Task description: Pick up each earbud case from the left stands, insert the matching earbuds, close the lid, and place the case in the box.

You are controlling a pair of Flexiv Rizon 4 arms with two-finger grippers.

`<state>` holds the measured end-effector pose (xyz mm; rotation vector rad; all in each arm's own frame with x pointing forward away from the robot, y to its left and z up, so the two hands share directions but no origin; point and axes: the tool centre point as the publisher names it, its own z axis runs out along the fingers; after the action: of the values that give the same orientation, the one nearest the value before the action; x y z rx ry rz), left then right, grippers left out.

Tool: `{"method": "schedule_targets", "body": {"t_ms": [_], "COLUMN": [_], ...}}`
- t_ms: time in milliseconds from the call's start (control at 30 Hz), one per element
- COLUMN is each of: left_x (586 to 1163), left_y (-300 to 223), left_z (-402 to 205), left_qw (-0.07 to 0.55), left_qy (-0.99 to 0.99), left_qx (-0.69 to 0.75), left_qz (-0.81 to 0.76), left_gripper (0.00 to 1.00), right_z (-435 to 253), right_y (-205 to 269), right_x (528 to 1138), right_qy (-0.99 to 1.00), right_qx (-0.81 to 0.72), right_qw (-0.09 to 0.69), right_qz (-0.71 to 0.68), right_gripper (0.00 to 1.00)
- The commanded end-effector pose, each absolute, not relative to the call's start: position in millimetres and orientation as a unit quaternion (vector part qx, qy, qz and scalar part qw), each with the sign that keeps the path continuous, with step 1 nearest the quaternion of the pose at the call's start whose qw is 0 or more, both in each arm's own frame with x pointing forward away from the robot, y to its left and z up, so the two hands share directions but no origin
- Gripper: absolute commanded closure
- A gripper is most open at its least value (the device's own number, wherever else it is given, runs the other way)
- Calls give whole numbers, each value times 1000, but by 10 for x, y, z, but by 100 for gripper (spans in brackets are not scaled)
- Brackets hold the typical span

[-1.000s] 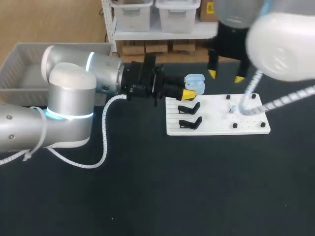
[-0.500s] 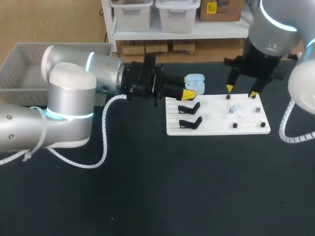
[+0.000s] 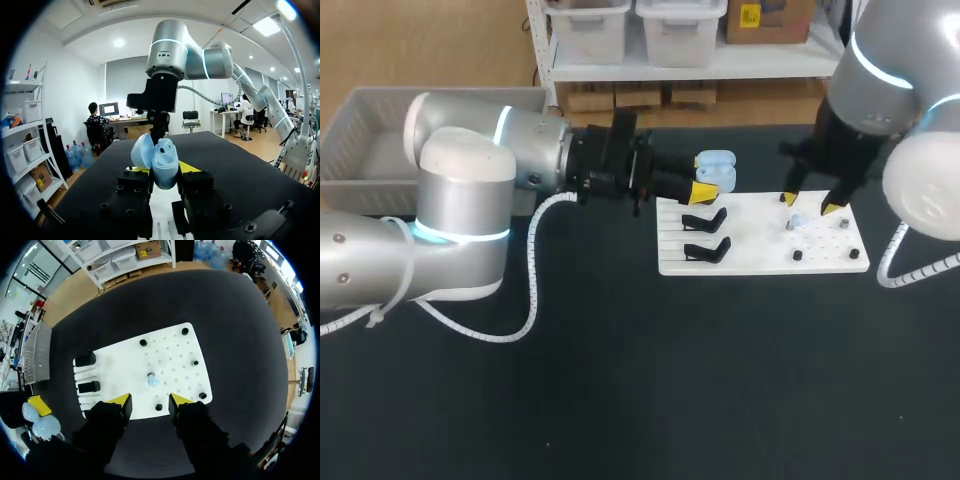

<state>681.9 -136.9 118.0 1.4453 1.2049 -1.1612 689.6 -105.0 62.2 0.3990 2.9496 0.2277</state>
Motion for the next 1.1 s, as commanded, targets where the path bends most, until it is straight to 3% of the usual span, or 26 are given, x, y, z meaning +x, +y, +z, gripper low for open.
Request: {"method": "schedule_targets", "body": {"t_ms": [33, 1100], "left_x": [6809, 6809], "left_y": [-1366, -1366], "left_z": [1172, 1172], "left_qw": [451, 451], "left_qy": [487, 487], "left_qx": [583, 583], "left_qz": [-468, -468], "left_gripper": [100, 100], "right_z": [494, 229], "right_y": [-1050, -1053], "right_x": [6971, 7006], "right_qy": [986, 986], "right_qx": [130, 122], "right_qw": [67, 54], "right_qz": [77, 101], "right_gripper": [53, 66]}}
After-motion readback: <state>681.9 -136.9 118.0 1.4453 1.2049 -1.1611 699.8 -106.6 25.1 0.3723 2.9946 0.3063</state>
